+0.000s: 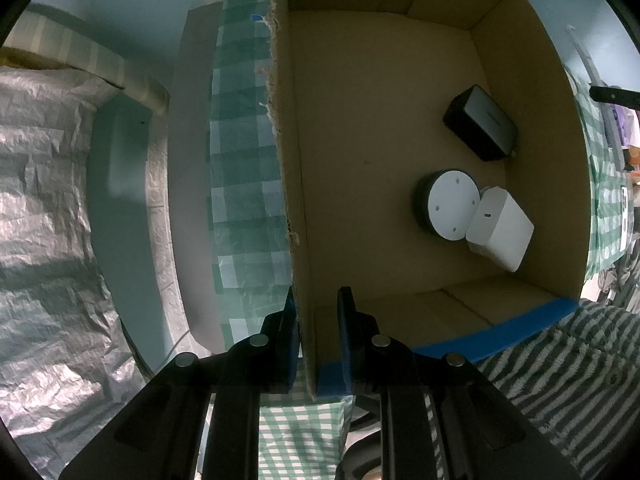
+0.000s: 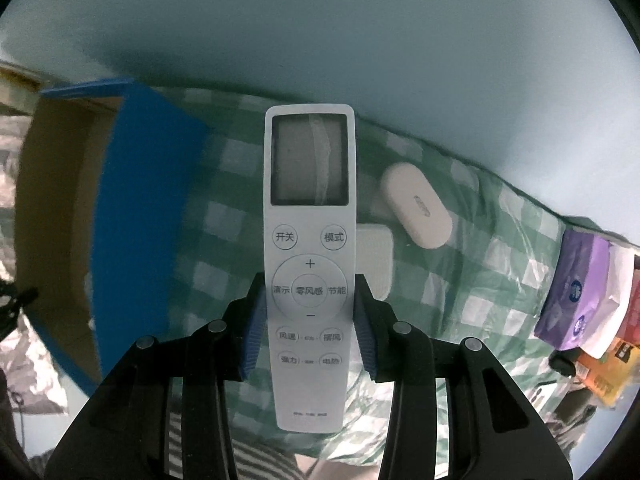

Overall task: Flip cup upside down
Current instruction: 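Carry the white remote control with the right tool into the box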

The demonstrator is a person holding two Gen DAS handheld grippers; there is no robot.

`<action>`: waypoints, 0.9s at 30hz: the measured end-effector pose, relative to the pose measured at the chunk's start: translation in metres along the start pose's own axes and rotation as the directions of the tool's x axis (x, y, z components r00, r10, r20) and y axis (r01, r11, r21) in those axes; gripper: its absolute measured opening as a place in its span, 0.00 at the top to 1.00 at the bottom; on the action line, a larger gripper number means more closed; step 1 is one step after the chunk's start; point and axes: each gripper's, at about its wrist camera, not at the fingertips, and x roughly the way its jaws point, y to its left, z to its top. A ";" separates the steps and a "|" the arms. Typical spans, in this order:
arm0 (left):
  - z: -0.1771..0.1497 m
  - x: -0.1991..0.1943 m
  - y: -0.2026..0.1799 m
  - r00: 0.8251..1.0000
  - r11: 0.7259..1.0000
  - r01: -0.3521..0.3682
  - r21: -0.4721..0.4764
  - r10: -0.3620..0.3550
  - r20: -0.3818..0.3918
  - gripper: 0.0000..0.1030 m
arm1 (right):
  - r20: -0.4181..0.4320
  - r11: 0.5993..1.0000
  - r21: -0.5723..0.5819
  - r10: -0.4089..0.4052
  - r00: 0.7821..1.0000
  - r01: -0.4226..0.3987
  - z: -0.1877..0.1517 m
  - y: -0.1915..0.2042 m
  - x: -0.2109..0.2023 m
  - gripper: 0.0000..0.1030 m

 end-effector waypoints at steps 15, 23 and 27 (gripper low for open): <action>0.000 0.000 0.001 1.000 1.000 -0.003 -0.007 0.003 0.002 0.84 | 0.069 0.974 -0.213 0.095 0.993 -0.078 -0.015 0.088 -0.057 0.62; -0.001 0.001 0.003 1.000 1.000 -0.001 -0.014 0.001 0.006 0.84 | 0.071 0.940 -0.322 0.141 0.987 -0.111 -0.011 0.142 -0.073 0.62; -0.001 0.001 0.004 1.000 1.000 0.000 -0.019 0.000 0.007 0.84 | 0.051 0.919 -0.373 0.155 0.987 -0.125 -0.009 0.172 -0.068 0.62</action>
